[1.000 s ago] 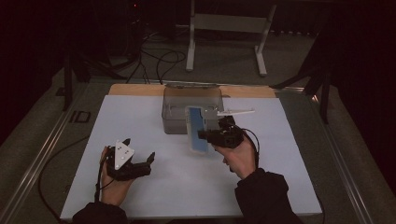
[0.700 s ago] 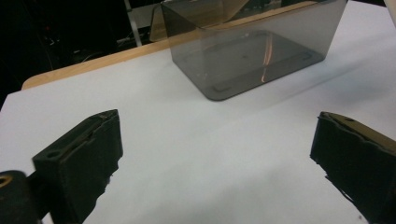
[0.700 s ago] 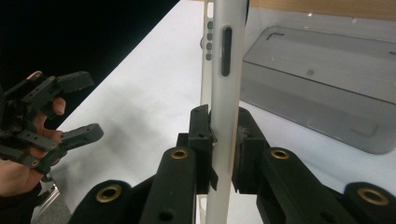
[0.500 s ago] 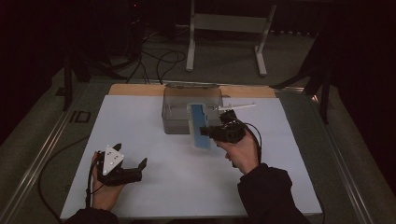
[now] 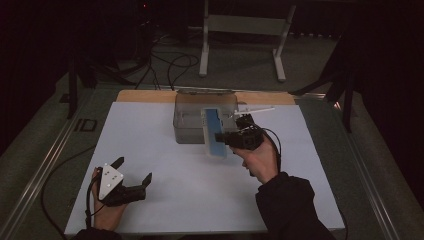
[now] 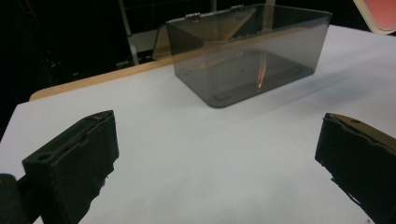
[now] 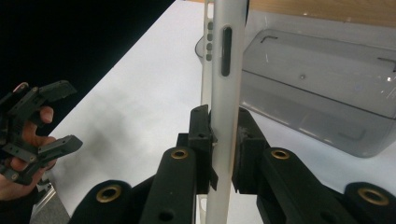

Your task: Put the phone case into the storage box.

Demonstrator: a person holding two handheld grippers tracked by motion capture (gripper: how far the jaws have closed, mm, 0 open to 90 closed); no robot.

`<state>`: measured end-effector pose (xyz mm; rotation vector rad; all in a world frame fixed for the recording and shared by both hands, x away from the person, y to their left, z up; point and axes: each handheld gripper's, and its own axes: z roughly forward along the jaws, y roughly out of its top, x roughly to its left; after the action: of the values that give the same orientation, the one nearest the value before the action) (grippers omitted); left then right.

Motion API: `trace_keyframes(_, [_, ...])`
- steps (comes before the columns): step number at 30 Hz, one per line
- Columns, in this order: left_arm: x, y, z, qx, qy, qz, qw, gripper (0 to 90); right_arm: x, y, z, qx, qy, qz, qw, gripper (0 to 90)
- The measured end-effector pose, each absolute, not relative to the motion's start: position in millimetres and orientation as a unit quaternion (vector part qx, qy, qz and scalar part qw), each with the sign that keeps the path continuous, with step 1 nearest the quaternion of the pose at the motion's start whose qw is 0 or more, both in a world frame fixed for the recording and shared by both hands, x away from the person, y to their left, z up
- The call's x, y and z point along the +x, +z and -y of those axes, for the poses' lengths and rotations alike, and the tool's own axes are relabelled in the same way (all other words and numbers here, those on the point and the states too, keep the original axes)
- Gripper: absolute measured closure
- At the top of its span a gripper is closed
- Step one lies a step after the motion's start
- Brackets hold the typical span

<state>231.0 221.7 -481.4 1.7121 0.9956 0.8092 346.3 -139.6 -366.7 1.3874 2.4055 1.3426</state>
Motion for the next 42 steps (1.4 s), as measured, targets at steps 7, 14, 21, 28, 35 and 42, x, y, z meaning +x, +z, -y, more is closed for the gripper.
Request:
trace_keyframes(7, [228.3,-486.2,-222.6,0.688,0.340,-0.414,0.490,0.2,351.6,-362.8,139.8,0.453,0.432,-0.779,0.026,80.7])
trace_keyframes(14, [228.1,-487.4,-224.4,0.677,0.348,-0.421,0.493,0.3,356.9,-357.7,137.3,0.456,0.430,-0.779,0.027,80.7])
trace_keyframes(21, [227.9,-488.2,-223.2,0.674,0.357,-0.421,0.491,0.3,361.8,-352.6,135.4,0.458,0.425,-0.780,0.033,80.7])
trace_keyframes(28, [227.8,-488.8,-221.4,0.676,0.358,-0.418,0.490,0.3,366.5,-347.9,136.7,0.459,0.422,-0.781,0.041,80.7])
trace_keyframes(35, [227.8,-488.8,-221.4,0.676,0.359,-0.418,0.489,0.3,372.8,-345.6,138.7,0.466,0.421,-0.777,0.045,80.7])
trace_keyframes(42, [227.8,-489.0,-221.7,0.676,0.360,-0.419,0.488,0.3,378.9,-343.3,140.8,0.472,0.418,-0.774,0.052,80.7])
